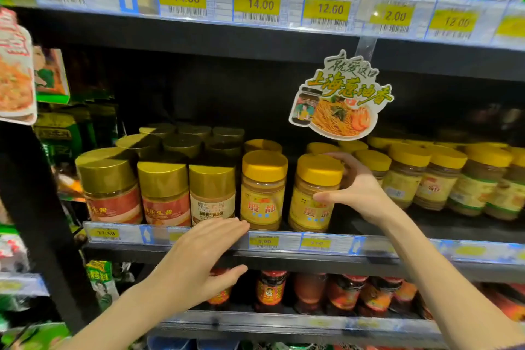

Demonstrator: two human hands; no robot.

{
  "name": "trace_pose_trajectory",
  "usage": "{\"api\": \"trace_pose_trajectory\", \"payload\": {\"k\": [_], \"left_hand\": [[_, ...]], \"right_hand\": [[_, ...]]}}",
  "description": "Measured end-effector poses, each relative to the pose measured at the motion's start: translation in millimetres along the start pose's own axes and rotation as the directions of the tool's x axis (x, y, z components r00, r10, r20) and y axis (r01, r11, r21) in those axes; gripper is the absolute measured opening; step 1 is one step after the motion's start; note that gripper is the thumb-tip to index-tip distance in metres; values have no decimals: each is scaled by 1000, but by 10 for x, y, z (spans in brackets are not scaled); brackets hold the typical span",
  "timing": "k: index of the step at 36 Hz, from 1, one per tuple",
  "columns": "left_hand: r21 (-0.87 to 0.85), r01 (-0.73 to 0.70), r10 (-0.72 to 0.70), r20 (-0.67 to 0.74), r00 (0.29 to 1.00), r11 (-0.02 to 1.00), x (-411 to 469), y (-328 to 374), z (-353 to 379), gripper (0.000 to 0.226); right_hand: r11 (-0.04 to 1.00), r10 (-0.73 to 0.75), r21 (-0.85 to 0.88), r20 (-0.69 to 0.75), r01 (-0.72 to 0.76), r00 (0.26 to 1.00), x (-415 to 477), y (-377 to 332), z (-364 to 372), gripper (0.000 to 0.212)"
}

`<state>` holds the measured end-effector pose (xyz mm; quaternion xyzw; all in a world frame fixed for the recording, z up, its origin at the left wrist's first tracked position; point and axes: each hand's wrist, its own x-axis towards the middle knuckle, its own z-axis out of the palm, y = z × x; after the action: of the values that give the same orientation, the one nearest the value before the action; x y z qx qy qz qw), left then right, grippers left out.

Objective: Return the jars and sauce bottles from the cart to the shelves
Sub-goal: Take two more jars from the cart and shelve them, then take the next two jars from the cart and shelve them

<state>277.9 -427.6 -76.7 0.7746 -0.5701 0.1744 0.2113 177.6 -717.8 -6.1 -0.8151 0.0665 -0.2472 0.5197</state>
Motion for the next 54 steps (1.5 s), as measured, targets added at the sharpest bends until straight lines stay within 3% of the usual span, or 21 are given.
{"api": "trace_pose_trajectory", "payload": {"k": [7,14,20,24,29,40,47,54], "left_hand": [[-15,-16,15,-35,999,1000,17,-1,28,62],[-7,-45,45,-27,999,999,14,5,25,62],[16,-66,67,-11,998,998,12,-13,0,61],[22,-71,71,18,997,997,15,-31,-21,63],[40,-83,81,55,995,996,28,-26,-88,66],[108,-22,0,197,980,994,-118,268,-281,78],[140,89,-126,283,951,986,-729,639,-359,82],[192,257,-314,398,862,947,-1522,934,-447,68]], "right_hand": [[999,41,3,61,-41,997,-4,-13,17,111],[996,80,-41,127,-76,989,9,-60,33,76],[988,143,-70,116,-135,983,-51,-94,32,77],[973,199,-120,23,-195,980,-149,-139,6,95],[959,139,-233,-98,-159,985,-546,-192,-41,78],[723,113,-674,-99,-150,989,-1610,-154,-352,72],[611,174,-789,51,-68,983,-2162,31,-221,76],[514,267,-857,210,45,941,-2630,78,117,78]]}}
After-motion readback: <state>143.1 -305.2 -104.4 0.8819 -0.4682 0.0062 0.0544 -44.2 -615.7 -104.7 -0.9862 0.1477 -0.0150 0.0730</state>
